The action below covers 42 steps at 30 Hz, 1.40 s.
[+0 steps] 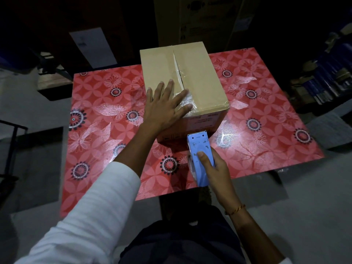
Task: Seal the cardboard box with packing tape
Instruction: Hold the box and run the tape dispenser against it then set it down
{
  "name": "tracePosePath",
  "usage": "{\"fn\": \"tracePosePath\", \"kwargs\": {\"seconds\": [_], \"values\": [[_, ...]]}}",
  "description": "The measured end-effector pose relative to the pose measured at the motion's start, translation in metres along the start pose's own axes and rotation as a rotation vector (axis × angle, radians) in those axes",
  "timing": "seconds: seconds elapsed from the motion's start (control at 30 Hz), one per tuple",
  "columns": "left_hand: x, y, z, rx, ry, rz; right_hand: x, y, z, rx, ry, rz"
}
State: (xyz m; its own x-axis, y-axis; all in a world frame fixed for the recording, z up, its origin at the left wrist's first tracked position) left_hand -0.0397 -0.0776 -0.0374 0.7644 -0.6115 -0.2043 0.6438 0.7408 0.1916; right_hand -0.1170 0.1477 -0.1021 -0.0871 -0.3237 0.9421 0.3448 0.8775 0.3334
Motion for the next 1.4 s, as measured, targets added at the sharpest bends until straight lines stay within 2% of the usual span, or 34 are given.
{"fn": "tracePosePath", "kwargs": {"seconds": [0.37,0.67,0.93,1.1,1.4], "values": [[0.0,0.001,0.0,0.007,0.008,0.006,0.002,-0.001,0.007,0.013,0.075,0.038],[-0.002,0.002,0.0,-0.011,0.002,-0.006,0.004,-0.034,0.015,0.032,0.275,-0.055],[-0.001,0.001,-0.001,-0.002,-0.01,0.006,0.024,-0.052,0.017,0.029,0.219,-0.114],[-0.002,0.002,0.0,0.005,0.0,-0.009,-0.011,-0.056,0.012,0.086,0.268,-0.211],[-0.002,0.003,0.002,-0.021,-0.022,-0.004,-0.062,-0.023,0.047,0.026,-0.423,-0.266]]}}
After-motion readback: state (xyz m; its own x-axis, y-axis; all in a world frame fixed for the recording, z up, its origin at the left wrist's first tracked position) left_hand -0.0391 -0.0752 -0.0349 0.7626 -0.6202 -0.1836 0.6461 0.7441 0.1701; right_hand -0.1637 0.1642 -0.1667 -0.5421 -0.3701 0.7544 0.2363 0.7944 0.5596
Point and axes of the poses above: each hand's wrist, its own y-axis away from the middle knuckle, its own z-axis out of the back of the hand, x = y × z, the point moved 10 cm from there along -y, towards the middle knuckle, and after that the axes turned 10 degrees about x, right-handed, at the moved point
